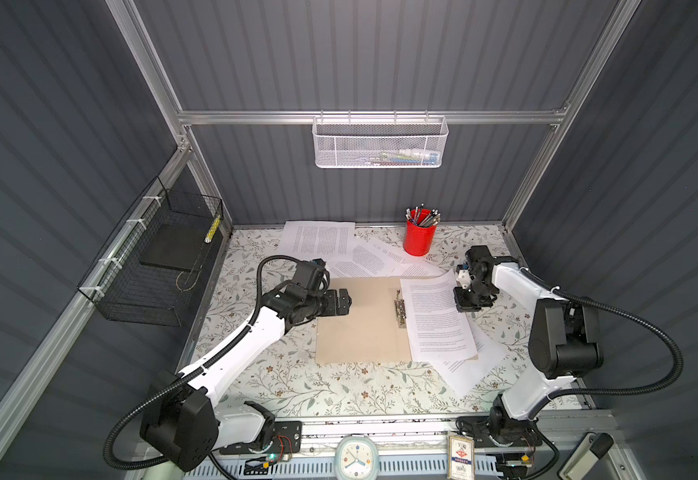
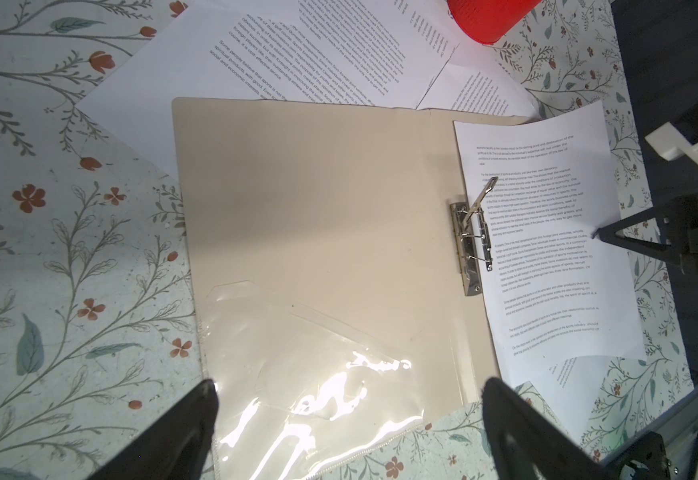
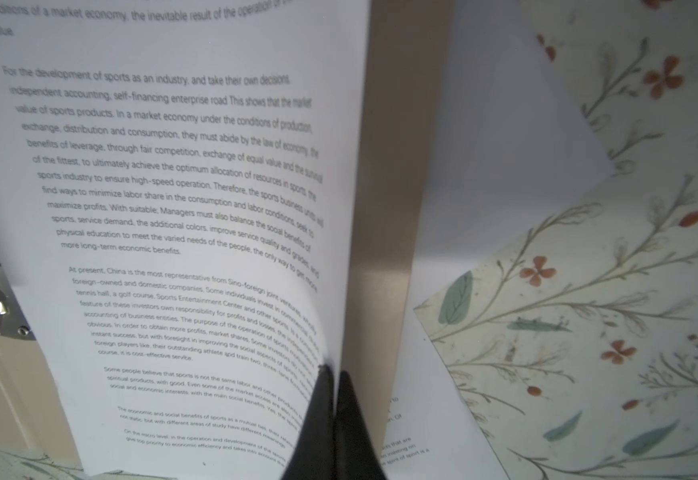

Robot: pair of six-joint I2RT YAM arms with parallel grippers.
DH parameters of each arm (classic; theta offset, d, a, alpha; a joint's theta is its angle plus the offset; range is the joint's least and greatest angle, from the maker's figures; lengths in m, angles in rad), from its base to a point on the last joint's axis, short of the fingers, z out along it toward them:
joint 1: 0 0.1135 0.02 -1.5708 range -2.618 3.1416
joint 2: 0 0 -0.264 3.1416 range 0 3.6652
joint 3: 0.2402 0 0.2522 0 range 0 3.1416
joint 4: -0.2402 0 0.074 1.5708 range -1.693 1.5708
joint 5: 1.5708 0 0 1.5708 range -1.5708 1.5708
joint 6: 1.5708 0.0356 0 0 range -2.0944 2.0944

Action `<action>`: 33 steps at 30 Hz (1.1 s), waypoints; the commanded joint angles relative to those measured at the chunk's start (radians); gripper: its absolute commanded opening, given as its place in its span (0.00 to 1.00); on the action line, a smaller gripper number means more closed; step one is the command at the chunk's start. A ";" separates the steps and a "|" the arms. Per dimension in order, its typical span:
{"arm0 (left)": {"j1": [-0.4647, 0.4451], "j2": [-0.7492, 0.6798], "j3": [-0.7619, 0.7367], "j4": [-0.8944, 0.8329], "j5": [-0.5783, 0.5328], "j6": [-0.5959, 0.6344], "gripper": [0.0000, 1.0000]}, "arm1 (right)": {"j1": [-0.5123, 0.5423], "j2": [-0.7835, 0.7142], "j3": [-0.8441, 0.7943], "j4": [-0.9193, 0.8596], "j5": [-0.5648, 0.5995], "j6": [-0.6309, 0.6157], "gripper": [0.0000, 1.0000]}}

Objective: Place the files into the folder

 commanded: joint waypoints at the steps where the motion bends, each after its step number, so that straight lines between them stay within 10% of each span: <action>1: -0.001 0.008 -0.007 -0.011 0.008 0.020 1.00 | -0.001 0.018 -0.008 -0.005 0.005 -0.009 0.00; 33: -0.001 0.029 -0.018 -0.006 0.014 0.015 1.00 | 0.001 0.081 0.027 0.039 -0.057 0.076 0.00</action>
